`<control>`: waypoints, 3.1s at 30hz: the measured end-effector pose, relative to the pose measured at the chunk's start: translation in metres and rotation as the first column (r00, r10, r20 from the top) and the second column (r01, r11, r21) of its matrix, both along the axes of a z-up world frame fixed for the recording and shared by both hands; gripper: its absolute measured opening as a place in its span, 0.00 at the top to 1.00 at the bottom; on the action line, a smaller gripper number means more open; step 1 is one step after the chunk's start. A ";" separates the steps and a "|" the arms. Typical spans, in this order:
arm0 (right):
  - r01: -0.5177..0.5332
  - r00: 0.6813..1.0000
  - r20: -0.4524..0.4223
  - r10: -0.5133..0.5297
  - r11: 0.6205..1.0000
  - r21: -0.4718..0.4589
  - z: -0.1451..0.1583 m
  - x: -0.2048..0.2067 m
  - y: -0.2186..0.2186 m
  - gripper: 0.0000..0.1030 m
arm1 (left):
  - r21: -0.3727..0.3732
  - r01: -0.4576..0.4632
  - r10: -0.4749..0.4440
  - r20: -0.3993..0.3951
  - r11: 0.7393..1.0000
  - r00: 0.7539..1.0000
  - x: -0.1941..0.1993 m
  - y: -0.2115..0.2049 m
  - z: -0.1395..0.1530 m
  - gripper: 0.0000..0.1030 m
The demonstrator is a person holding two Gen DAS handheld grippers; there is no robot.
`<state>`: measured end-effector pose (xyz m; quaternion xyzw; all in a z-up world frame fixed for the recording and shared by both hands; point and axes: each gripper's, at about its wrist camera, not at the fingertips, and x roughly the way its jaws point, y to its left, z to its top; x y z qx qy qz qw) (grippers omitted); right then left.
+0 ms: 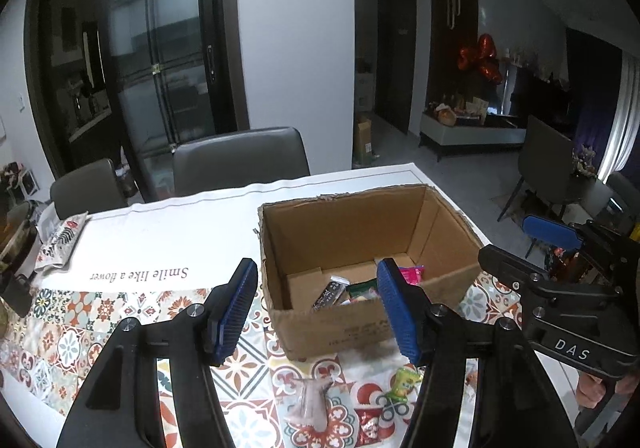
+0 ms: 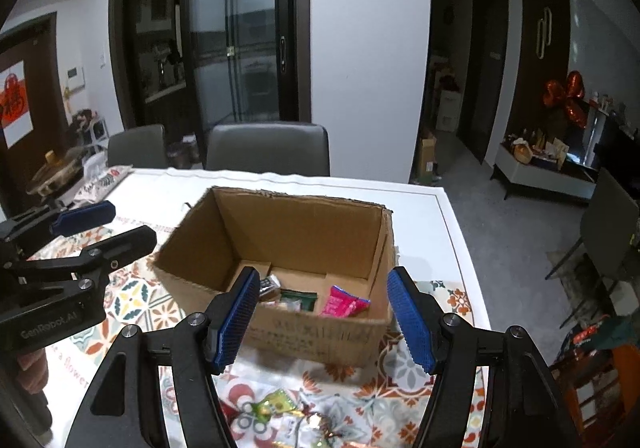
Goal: Organize snacks
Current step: 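Move both tools back toward the remaining snacks on the table, then grasp the red packet with the left tool while the right tool grasps the gold-wrapped bar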
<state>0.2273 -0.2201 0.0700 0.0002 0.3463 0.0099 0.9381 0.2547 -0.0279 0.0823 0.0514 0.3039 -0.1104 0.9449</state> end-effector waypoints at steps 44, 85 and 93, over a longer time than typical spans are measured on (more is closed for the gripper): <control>-0.071 0.968 -0.232 0.093 0.992 0.103 -0.134 -0.074 0.018 0.58 | -0.078 0.122 -0.139 -0.270 0.989 0.953 -0.070 -0.007 -0.147 0.53; -0.070 0.923 -0.375 0.084 0.996 0.052 -0.190 -0.031 0.033 0.80 | -0.127 0.081 -0.126 -0.396 0.989 0.910 -0.035 -0.016 -0.193 0.79; -0.070 0.945 -0.314 0.087 0.996 0.063 -0.163 -0.046 0.032 0.80 | -0.145 0.076 -0.122 -0.346 0.987 0.930 -0.051 -0.009 -0.169 0.79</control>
